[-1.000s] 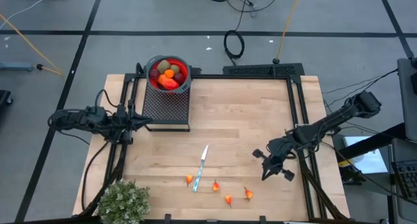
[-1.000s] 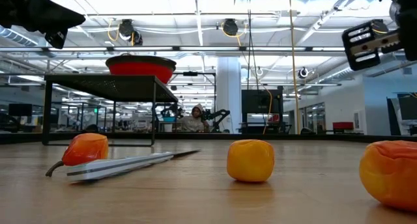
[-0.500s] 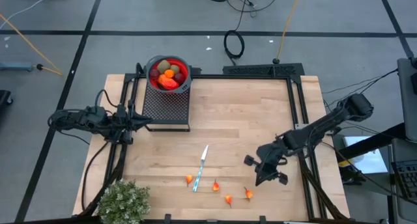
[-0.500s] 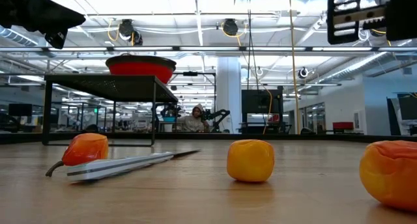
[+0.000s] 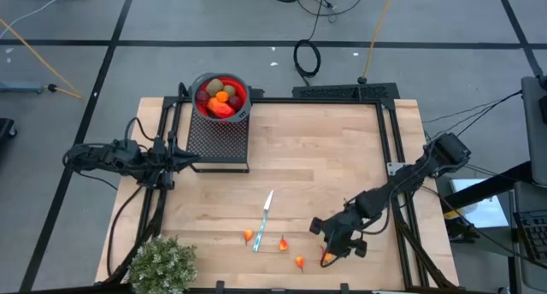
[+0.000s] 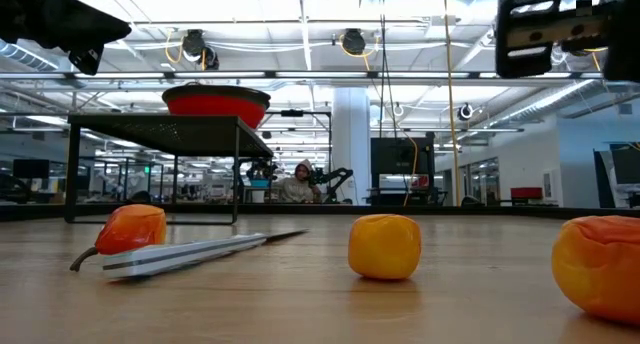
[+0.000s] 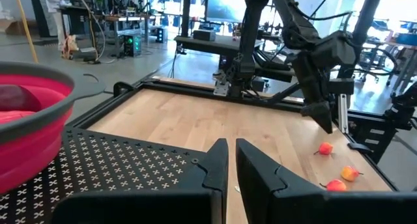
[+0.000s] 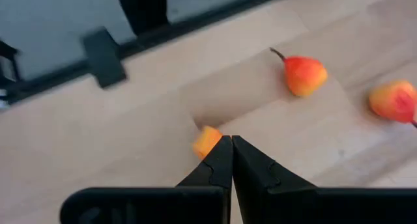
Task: Pick & Place Fruit
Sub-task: Put the orange pear into the red strainer bowl on the shelf
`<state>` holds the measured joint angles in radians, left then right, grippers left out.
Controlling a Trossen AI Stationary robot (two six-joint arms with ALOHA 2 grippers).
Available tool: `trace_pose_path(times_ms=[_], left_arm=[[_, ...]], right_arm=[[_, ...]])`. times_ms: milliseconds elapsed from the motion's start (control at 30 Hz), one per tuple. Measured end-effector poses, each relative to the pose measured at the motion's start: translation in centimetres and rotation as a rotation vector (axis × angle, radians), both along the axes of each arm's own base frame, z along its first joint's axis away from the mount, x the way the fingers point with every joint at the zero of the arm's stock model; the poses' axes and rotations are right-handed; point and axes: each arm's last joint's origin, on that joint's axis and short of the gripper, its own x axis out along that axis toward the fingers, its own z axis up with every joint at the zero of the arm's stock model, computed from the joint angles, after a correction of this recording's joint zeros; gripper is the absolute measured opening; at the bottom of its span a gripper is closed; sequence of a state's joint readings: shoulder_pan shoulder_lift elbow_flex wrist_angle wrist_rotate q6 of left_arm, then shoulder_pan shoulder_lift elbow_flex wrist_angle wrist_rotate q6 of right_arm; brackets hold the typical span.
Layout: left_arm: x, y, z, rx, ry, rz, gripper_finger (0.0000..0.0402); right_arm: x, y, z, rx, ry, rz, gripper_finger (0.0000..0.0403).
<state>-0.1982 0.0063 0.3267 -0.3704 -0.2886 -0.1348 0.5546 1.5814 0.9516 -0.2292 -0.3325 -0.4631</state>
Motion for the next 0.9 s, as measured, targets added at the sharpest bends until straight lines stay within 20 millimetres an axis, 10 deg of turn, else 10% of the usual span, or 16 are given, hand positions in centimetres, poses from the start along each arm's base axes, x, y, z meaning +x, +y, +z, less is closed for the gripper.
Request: trace_pose_path(times_ms=[900], left_arm=[[0.0, 0.0, 0.0, 0.001, 0.0, 0.001, 0.0031]], right_arm=[[0.1, 0.4, -1.4, -0.042, -0.033, 0.171, 0.0196]])
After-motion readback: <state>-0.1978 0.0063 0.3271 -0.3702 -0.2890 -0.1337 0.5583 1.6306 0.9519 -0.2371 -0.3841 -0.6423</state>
